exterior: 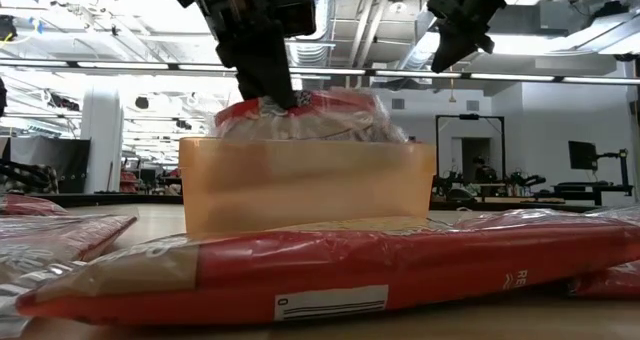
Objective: Sort popcorn bags into baskets
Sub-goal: Put the red popcorn bag into the orange bin
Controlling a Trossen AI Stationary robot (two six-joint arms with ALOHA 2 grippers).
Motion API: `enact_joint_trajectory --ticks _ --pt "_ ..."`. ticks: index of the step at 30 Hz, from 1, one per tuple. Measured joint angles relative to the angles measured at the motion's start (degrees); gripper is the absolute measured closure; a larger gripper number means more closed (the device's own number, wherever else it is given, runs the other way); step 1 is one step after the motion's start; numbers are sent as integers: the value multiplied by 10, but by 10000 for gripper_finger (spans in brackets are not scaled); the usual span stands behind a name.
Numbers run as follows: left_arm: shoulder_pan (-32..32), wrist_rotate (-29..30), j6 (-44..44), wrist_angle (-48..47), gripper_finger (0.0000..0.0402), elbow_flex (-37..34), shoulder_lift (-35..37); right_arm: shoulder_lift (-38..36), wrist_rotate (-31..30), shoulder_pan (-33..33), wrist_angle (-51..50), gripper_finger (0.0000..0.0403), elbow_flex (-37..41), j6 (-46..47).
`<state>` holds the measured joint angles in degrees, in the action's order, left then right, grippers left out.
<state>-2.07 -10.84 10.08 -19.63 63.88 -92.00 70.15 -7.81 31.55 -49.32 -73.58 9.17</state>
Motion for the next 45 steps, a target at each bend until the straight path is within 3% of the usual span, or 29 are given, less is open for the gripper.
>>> enact_joint_trajectory --ticks 9,20,24,27,29,32,38,45 --pt "0 -8 -27 2 386 0 0 0 0 0 0 333 0 -7" --pt "2 -36 23 -4 247 0 3 0 4 0 -6 333 0 -22" --pt "2 -53 41 -133 214 11 49 0 5 0 -17 333 0 -22" --pt "-16 -19 28 -287 205 17 95 0 5 0 -16 333 0 -22" --pt "-40 10 38 -341 204 12 126 0 5 0 -15 333 0 -22" --pt "-94 42 79 -385 203 -17 167 0 5 -1 -15 333 0 -22" --pt "-219 93 148 -350 203 -115 202 4 5 -10 -14 333 0 -24" --pt "-235 128 154 -273 203 -211 196 4 5 -12 -11 333 0 -24"
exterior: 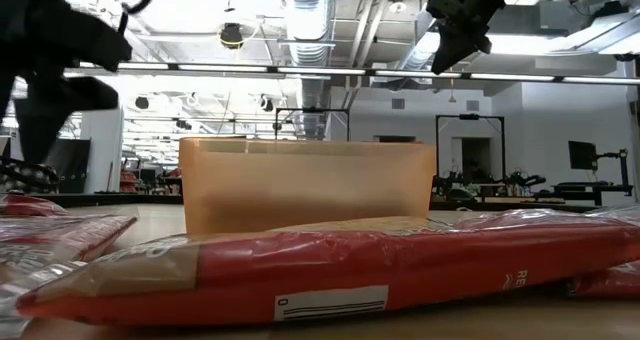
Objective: Sort popcorn bags into baskets
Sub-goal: Put the red popcorn bag into the orange bin
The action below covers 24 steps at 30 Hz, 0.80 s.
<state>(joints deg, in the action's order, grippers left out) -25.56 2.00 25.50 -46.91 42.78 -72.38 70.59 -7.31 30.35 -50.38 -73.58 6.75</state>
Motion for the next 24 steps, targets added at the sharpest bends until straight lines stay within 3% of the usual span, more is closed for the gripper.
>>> enact_joint_trajectory --ticks 5,9,19,24 --pt "24 18 -39 42 203 -29 0 0 0 0 -1 333 0 3" --pt "45 -61 -82 92 203 -55 -3 0 0 0 -1 333 0 4" --pt "67 -87 -152 159 205 -86 -82 0 0 0 -8 333 0 7" --pt "71 -126 -153 163 261 -84 -111 0 0 0 -6 333 0 7"
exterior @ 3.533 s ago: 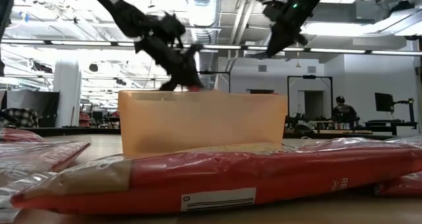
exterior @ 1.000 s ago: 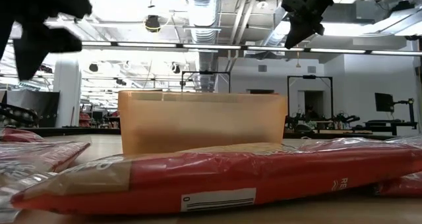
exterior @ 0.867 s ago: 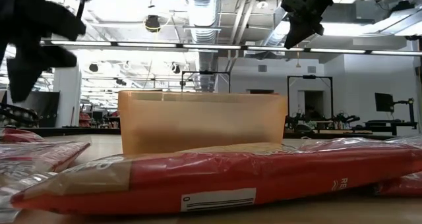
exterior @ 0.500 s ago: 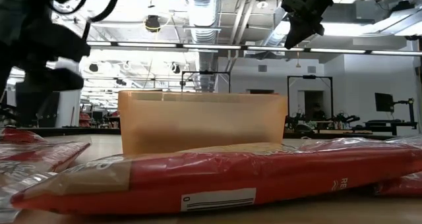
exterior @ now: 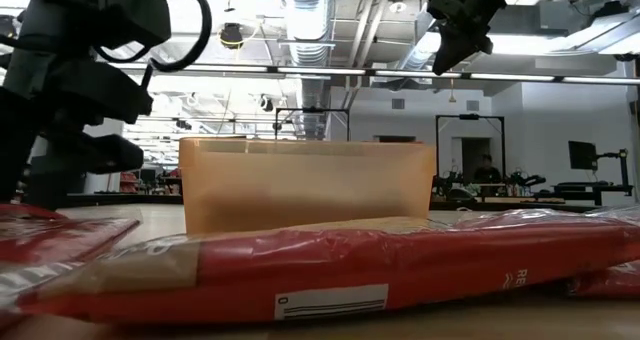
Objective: Sort popcorn bags into baskets
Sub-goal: Put the red popcorn bag into the orange bin
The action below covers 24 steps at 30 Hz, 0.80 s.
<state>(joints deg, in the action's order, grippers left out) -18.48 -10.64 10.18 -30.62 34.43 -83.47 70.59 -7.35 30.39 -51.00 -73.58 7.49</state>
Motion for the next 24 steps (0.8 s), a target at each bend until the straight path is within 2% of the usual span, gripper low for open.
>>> enact_joint_trajectory --ticks 5,6,10,17,24 --pt "5 -3 27 2 377 0 -1 0 0 0 0 333 0 -3" --pt "8 -5 37 2 388 0 -1 0 0 0 0 333 0 -3" --pt "20 -5 82 -15 397 7 1 0 0 0 0 333 0 -3" --pt "37 65 122 -105 401 74 36 0 0 0 0 333 0 -5" --pt "46 77 149 -168 401 135 75 0 0 0 0 333 0 -10"
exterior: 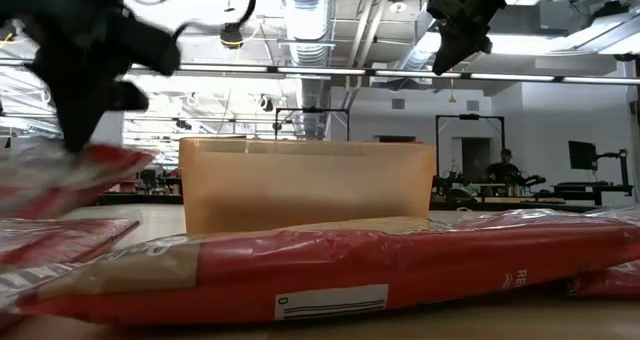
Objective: Sort popcorn bags into baskets
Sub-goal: Put the red popcorn bag into the orange bin
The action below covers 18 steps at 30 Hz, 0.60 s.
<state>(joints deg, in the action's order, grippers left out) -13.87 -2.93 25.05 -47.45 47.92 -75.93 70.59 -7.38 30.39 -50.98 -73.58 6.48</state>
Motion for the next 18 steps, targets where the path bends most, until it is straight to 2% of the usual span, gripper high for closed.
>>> enact_joint_trajectory --ticks 8,14,18 --pt "23 77 3 -16 401 59 21 0 0 0 0 333 0 -6" --pt "53 86 -21 -16 401 111 21 0 0 0 0 333 0 -6" --pt "69 153 -21 -39 401 120 21 0 20 0 0 332 0 -18"
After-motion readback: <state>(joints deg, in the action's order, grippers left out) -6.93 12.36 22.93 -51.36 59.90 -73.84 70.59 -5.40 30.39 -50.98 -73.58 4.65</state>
